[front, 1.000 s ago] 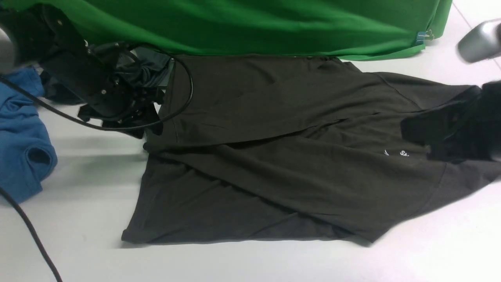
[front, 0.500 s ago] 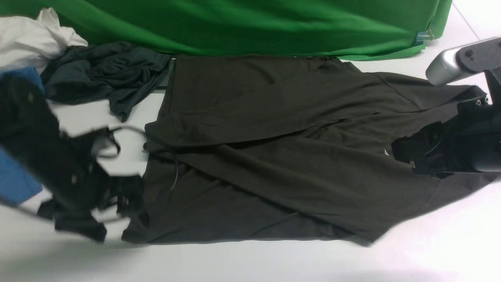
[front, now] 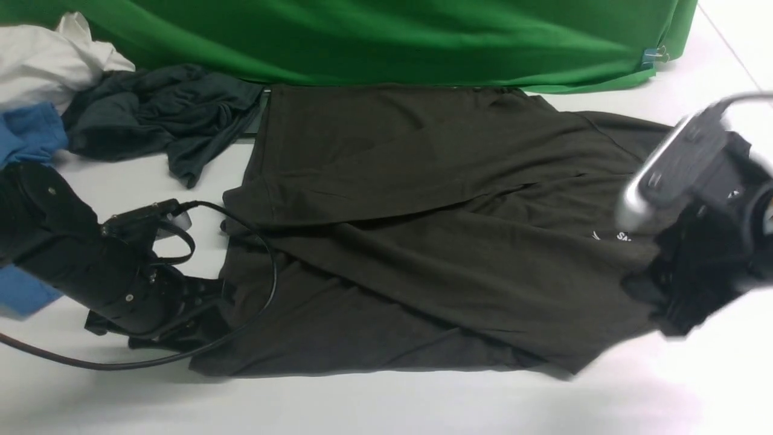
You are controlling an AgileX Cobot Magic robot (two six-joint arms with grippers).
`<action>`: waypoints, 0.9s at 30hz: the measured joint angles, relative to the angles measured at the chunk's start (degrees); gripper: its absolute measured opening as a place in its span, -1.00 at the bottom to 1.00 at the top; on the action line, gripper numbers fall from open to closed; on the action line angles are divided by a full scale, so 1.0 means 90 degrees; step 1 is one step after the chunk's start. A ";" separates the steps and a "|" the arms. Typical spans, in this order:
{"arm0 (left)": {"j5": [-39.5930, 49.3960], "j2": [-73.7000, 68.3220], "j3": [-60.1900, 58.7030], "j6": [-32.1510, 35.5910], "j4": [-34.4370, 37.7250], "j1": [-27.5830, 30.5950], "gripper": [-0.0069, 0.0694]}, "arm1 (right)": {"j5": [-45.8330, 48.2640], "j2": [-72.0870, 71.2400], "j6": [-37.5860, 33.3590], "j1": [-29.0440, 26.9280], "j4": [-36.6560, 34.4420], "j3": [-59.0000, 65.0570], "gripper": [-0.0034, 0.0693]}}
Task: Fold a long-sleeved shirt on a white desktop.
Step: 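Grasp the near edge of the shirt at its hem and shoulder corners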
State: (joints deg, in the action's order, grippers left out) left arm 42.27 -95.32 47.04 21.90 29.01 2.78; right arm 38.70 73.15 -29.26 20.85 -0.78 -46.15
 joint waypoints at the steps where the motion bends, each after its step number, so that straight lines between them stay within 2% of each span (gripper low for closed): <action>1: 0.0033 0.0000 0.0000 0.0006 0.0000 0.0000 -0.45 | -0.0084 0.0108 -0.0132 0.0007 0.0007 0.0126 0.30; 2: 0.0112 0.0008 0.0021 0.0013 0.0000 0.0000 -0.63 | -0.0219 0.0247 -0.0356 0.0065 0.0050 0.0307 0.32; 4: 0.0170 0.0030 0.0036 0.0013 -0.0017 0.0000 -0.70 | -0.0293 0.0324 -0.0516 0.0125 0.0087 0.0427 0.35; 6: 0.0227 0.0215 0.0089 0.0001 -0.0047 0.0000 -0.77 | -0.0527 0.0414 -0.0831 0.0347 0.0087 0.0665 0.49; 11: 0.0228 0.0753 0.0133 -0.0075 -0.0053 0.0000 -0.77 | -0.1097 0.0580 -0.1069 0.0673 0.0087 0.0966 0.69; 20: 0.0349 0.0903 0.0133 -0.0127 -0.0120 0.0000 -0.77 | -0.1744 0.1340 -0.1306 0.0735 0.0087 0.1168 0.68; 23: 0.0415 0.0903 0.0133 -0.0502 -0.0384 0.0000 -0.76 | -0.1831 0.1381 -0.1306 0.0735 0.0087 0.1168 0.68; 27: 0.0641 0.0903 0.0133 -0.1157 -0.0866 0.0000 -0.62 | -0.1861 0.1381 -0.1306 0.0735 0.0087 0.1168 0.68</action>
State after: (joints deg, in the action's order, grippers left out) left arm 48.03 -87.19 48.23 11.48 21.22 2.78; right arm 21.95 85.57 -41.01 27.47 0.00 -35.63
